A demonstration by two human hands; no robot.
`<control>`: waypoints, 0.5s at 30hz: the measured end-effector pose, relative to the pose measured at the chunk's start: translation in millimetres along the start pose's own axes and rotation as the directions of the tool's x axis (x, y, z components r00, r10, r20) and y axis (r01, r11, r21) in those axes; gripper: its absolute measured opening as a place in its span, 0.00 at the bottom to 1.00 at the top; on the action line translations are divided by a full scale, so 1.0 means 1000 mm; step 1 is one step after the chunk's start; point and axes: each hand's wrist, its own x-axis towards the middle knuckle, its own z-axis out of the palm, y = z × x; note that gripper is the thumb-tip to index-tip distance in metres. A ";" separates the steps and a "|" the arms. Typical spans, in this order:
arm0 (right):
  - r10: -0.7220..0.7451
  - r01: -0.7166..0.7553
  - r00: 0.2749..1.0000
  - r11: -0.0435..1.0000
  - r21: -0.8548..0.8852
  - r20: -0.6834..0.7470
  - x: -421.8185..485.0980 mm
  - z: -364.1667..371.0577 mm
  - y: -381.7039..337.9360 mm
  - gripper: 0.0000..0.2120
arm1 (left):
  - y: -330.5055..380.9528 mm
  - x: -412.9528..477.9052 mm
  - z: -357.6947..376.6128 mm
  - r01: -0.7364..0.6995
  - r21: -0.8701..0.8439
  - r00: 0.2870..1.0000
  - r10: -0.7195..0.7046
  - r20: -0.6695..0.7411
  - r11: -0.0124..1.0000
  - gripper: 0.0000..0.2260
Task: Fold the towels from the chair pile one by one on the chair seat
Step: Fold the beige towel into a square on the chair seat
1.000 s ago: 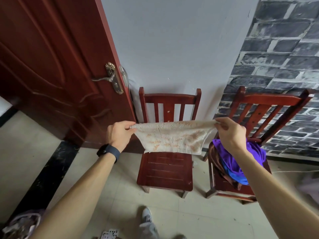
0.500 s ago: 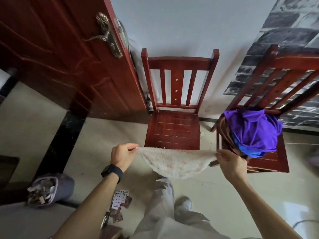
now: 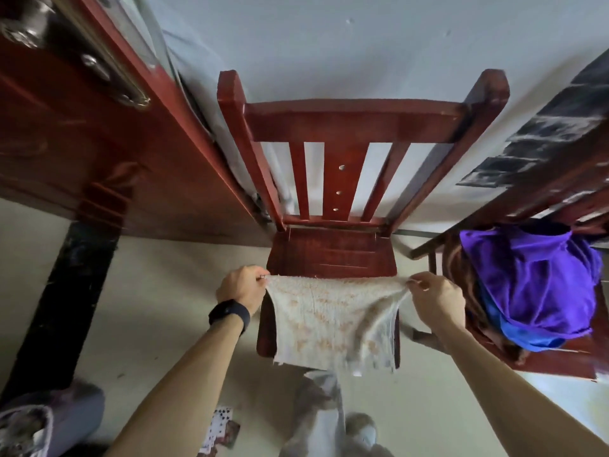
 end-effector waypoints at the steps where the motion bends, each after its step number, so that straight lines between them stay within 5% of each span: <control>1: 0.014 -0.014 1.000 1.000 -0.008 -0.009 0.016 0.008 -0.003 0.10 | 0.004 0.018 0.007 -0.005 -0.005 1.000 0.005 -0.005 1.000 0.09; 7: 0.123 -0.119 0.992 0.983 0.140 -0.021 0.100 0.050 -0.020 0.09 | 0.015 0.117 0.050 0.015 -0.195 1.000 -0.018 -0.014 0.981 0.08; 10: 0.145 -0.138 0.989 0.954 0.267 -0.006 0.115 0.068 -0.015 0.15 | 0.020 0.138 0.070 0.030 -0.323 0.999 -0.018 0.040 0.946 0.20; 12: 0.212 -0.221 0.975 0.944 0.246 0.062 0.106 0.077 -0.002 0.25 | 0.017 0.131 0.085 0.073 -0.310 0.993 -0.039 0.114 0.948 0.30; 15: 0.283 -0.293 0.949 0.954 0.062 0.142 0.066 0.094 0.037 0.20 | -0.007 0.092 0.121 0.130 -0.214 0.977 -0.089 0.193 0.968 0.24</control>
